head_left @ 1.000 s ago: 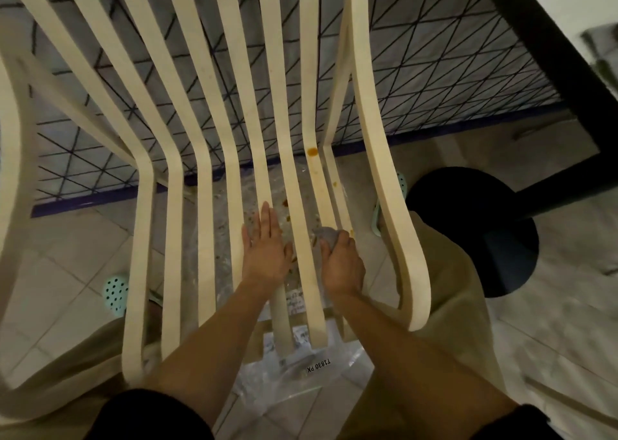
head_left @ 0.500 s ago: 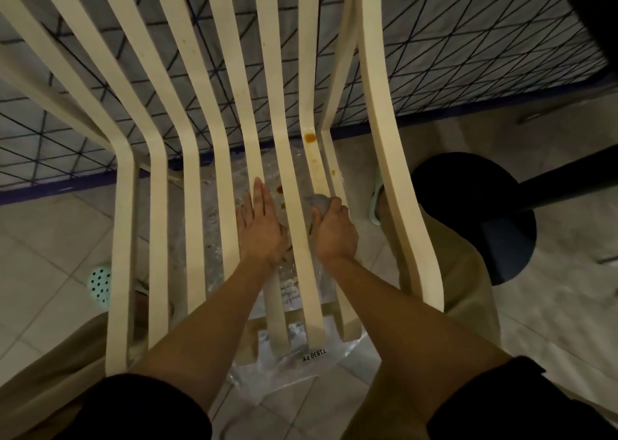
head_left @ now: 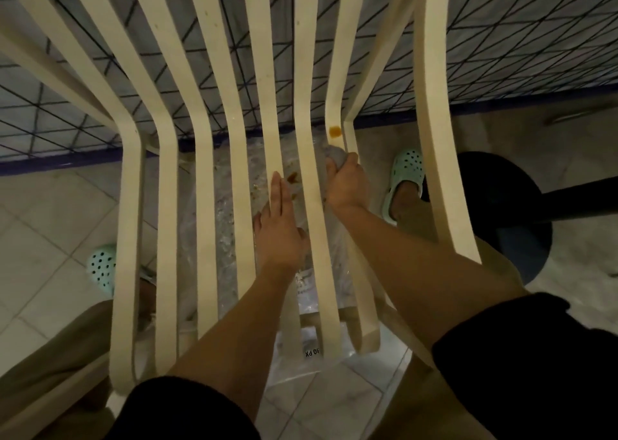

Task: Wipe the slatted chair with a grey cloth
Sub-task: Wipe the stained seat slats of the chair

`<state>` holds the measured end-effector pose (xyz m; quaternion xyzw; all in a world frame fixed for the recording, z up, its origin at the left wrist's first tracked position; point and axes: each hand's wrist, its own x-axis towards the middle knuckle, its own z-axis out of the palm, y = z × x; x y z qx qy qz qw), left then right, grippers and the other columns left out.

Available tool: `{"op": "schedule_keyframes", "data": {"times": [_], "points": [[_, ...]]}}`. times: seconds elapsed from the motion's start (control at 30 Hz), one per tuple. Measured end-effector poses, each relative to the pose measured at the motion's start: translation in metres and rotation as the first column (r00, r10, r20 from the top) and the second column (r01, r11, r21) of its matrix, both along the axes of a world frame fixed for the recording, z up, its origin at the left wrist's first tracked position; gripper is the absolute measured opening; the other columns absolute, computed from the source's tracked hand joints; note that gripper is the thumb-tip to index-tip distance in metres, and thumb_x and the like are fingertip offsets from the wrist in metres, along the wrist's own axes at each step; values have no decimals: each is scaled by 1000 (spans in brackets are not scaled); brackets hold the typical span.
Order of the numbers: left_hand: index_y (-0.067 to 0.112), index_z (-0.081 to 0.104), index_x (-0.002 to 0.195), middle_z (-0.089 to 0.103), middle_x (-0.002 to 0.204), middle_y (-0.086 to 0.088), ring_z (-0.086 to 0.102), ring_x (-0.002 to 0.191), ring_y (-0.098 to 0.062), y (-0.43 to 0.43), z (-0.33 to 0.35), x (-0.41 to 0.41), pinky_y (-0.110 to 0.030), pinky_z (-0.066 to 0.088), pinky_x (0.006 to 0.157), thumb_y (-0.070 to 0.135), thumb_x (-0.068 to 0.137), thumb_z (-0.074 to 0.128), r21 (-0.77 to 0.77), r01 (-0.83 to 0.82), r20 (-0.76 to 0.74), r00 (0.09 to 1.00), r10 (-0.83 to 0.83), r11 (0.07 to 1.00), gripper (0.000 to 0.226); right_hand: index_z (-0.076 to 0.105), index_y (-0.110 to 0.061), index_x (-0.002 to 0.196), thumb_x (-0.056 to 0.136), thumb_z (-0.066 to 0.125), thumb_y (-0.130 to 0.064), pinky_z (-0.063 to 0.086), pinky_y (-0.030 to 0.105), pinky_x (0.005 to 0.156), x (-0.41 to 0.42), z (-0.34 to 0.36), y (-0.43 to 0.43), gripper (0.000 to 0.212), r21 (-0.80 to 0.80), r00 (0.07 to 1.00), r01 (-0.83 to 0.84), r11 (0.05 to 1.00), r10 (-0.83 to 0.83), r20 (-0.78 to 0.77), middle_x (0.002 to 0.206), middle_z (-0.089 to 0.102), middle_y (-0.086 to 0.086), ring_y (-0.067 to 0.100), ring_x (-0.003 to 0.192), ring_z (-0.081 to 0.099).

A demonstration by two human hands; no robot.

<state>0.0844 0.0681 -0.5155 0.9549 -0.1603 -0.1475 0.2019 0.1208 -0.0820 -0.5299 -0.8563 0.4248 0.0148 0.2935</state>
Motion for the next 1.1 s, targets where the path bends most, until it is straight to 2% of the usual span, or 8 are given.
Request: {"op": "schedule_keyframes", "data": {"times": [0.07, 0.23, 0.37, 0.5, 0.67, 0.73, 0.87, 1.1], "points": [[18, -12, 155, -22, 161, 8, 39, 132, -27, 0, -1, 0, -44, 35, 110, 17, 88, 55, -5, 2, -11, 1000, -2, 1000, 94, 47, -7, 121, 99, 44, -44, 53, 44, 81, 19, -7, -7, 43, 16, 1000, -12, 1000, 12, 22, 111, 63, 17, 36, 99, 63], [18, -11, 155, -24, 160, 8, 49, 118, -26, 0, -4, 1, -43, 41, 102, 11, 86, 55, -1, -2, -11, 1000, 2, 1000, 96, 43, -7, 131, 100, 44, -43, 51, 44, 86, 56, -15, -22, 47, 14, 999, -47, 999, 47, -1, 118, 61, 19, 37, 105, 61], [16, -11, 155, -24, 160, 7, 47, 119, -27, 0, -7, 2, -43, 45, 97, 7, 83, 60, 38, -10, -8, 1000, 10, 999, 101, 39, -8, 137, 101, 39, -46, 49, 46, 91, 74, -16, -27, 52, 42, 999, -53, 998, 54, -7, 123, 59, 18, 37, 109, 60], [16, -12, 154, -26, 160, 8, 48, 117, -26, -1, -6, 3, -44, 45, 97, 6, 84, 62, 35, -1, -17, 1000, 2, 999, 102, 34, -10, 141, 101, 37, -49, 50, 43, 85, 80, -15, -32, 56, -24, 995, -94, 995, 93, -37, 125, 58, 18, 37, 109, 60], [16, -13, 154, -26, 160, 7, 49, 114, -25, 0, -7, 4, -42, 46, 96, 7, 84, 63, 31, -3, -18, 1000, 3, 1000, 104, 42, -9, 135, 104, 36, -45, 44, 34, 73, 74, -15, -37, 48, 133, 986, -67, 989, 44, 163, 116, 64, 18, 34, 103, 61], [16, -14, 154, -26, 160, 7, 49, 113, -25, 0, -7, 5, -42, 46, 95, 7, 84, 62, 29, 3, -15, 1000, -2, 1000, 103, 44, -9, 133, 104, 36, -44, 45, 35, 74, 74, -14, -38, 46, 155, 979, -66, 986, 34, 201, 114, 64, 18, 34, 102, 61], [17, -14, 154, -27, 159, 9, 48, 115, -25, 0, -5, 4, -43, 46, 96, 4, 84, 61, 5, 10, -38, 999, -10, 1000, 103, 53, -12, 131, 104, 40, -42, 43, 26, 79, 73, -15, -39, 43, 252, 960, -11, 968, -60, 272, 117, 64, 13, 24, 104, 60], [18, -16, 154, -29, 158, 8, 46, 118, -26, 0, -7, 5, -41, 46, 97, 3, 83, 62, 51, 3, -43, 999, -1, 999, 107, 55, -11, 129, 104, 38, -43, 50, 37, 88, 59, -17, -30, 44, 252, 975, 21, 967, -76, 210, 117, 65, 14, 28, 106, 61]]}}
